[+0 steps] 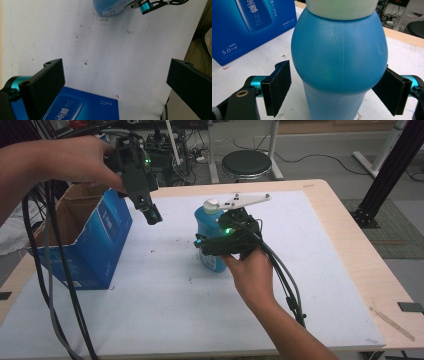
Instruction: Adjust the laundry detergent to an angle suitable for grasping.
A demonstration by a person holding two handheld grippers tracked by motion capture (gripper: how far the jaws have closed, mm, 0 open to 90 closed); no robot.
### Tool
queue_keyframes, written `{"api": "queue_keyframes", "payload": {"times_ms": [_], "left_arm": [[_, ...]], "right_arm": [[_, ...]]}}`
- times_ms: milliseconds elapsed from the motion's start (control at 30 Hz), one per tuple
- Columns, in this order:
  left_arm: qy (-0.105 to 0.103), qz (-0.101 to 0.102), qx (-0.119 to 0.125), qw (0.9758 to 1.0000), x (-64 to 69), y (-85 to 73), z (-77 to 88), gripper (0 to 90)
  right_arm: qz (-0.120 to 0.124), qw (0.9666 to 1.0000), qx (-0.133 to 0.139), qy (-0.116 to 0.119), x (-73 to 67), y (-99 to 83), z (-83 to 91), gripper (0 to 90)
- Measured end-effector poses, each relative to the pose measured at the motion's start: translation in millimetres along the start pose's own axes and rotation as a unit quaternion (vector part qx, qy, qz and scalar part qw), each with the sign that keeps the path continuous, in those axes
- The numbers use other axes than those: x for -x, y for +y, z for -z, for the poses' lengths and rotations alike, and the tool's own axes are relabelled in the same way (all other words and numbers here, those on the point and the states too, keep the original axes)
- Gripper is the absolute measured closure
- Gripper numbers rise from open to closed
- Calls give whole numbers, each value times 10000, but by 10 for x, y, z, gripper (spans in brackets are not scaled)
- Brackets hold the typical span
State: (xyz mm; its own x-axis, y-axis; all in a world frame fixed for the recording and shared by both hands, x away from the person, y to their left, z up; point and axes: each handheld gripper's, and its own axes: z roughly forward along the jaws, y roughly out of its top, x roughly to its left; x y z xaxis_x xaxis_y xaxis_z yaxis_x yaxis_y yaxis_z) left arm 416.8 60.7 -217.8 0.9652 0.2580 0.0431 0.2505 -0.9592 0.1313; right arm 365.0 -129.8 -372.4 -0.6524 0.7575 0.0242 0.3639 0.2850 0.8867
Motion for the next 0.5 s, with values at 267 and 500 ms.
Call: {"api": "queue_keyframes", "payload": {"times_ms": [267, 500], "left_arm": [[-16, -10, -4, 10000, -3, 2, -6, 17], [-16, -17, -1, 10000, -2, 2, -8, 17]], "right_arm": [[-49, 10000, 16, -23, -2, 5, -12, 267], [-85, 10000, 10, -49, -1, 5, -23, 280]]}}
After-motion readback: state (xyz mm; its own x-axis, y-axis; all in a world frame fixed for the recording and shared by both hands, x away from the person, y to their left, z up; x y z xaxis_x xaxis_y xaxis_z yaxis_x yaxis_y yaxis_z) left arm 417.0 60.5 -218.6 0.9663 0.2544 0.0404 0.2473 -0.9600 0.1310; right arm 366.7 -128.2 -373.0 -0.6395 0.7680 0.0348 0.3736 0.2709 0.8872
